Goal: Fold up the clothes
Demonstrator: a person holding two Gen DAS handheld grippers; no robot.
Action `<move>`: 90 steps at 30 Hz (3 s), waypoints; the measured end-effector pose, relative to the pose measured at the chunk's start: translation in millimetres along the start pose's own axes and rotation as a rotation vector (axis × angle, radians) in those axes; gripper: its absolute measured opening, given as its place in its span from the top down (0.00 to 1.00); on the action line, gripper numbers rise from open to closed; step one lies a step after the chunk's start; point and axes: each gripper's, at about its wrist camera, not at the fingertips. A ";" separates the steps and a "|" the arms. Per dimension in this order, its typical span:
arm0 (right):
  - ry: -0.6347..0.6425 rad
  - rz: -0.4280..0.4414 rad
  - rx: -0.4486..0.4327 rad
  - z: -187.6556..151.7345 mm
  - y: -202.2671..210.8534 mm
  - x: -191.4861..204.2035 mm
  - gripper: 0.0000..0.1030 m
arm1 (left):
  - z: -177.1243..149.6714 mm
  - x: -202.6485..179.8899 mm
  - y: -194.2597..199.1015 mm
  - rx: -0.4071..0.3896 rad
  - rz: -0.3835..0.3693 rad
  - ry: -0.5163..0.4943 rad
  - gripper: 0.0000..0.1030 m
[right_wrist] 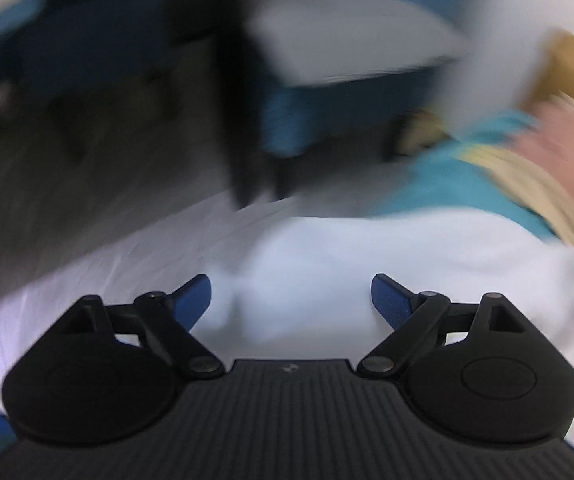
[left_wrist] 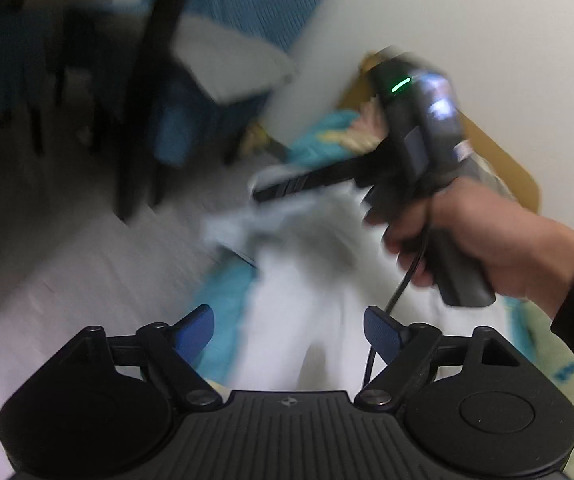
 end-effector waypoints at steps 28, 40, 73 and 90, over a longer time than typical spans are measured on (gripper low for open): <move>-0.449 -0.587 -0.470 -79.7 104.6 -41.2 0.92 | -26.5 -40.6 30.7 -0.139 -0.139 -0.150 0.18; -1.193 -0.476 -0.310 -279.1 97.6 -143.5 0.86 | -55.2 -90.1 6.2 0.035 -0.152 -0.255 0.19; -0.958 -0.271 -0.361 -363.1 381.1 -77.2 0.21 | -72.4 14.6 156.0 0.160 -0.188 -0.139 0.28; -1.065 0.032 0.035 -397.1 304.7 -54.2 0.22 | -134.2 10.0 108.6 0.437 -0.079 -0.366 0.96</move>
Point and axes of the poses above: each gripper's, at about its wrist camera, not at the fingertips, and y roughly against the way its jaws point, x to its left, z to its top, and after that the axes turned 11 degrees about -z, right-handed
